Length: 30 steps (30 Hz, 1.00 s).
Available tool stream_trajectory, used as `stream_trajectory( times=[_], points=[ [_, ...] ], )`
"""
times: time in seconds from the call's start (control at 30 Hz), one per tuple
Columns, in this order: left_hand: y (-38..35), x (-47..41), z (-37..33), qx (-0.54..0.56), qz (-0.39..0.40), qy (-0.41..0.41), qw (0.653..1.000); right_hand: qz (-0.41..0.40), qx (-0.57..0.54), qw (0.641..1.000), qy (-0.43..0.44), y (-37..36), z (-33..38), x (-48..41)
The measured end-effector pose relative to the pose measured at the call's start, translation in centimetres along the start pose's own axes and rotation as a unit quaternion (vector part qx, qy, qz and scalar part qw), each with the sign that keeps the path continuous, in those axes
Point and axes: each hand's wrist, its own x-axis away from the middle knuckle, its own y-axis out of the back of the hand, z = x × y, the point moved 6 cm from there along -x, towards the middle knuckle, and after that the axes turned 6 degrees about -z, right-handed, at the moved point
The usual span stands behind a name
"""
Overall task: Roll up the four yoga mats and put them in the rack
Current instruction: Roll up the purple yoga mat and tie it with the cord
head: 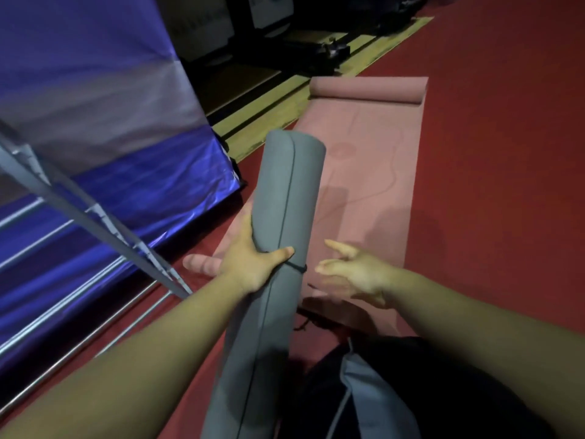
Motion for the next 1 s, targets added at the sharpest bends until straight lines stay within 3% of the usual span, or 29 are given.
stream_trajectory(
  times=[0.1,0.2,0.4,0.63,0.7,0.8,0.87,0.9,0.97,1.0],
  points=[
    [-1.0,0.5,5.9,-0.088,0.000,0.081,0.993,-0.047,0.030,0.998,0.002,0.8,-1.5,-0.8],
    [-3.1,0.9,7.2,-0.202,0.024,0.128,0.971,-0.077,0.043,0.996,-0.007,2.5,-3.0,-1.5],
    [-10.7,0.3,1.5,-0.184,0.136,0.015,0.973,-0.148,0.089,0.985,0.002,8.8,-3.7,0.5],
    [-19.9,2.9,-8.6,-0.160,0.299,-0.082,0.937,-0.193,0.247,0.950,-0.015,21.7,-4.3,10.1],
    [-22.4,4.3,-12.0,-0.152,0.325,-0.116,0.926,-0.202,0.306,0.930,-0.039,25.5,-7.4,11.5],
    [-27.3,7.7,-16.9,-0.205,0.377,-0.206,0.879,-0.230,0.469,0.848,-0.092,28.8,-20.8,11.5],
    [-30.5,9.9,-19.6,-0.242,0.410,-0.255,0.842,-0.149,0.378,0.905,-0.127,30.5,-35.9,5.5],
    [-32.5,11.1,-21.0,-0.249,0.429,-0.275,0.823,-0.162,0.352,0.920,-0.055,30.9,-38.4,5.0],
    [-36.9,13.6,-23.7,-0.261,0.462,-0.315,0.787,-0.124,0.330,0.935,-0.020,33.5,-33.5,13.9],
    [-39.4,15.0,-24.8,-0.268,0.474,-0.336,0.768,-0.205,0.335,0.919,-0.009,36.0,-28.7,19.3]
  ],
)
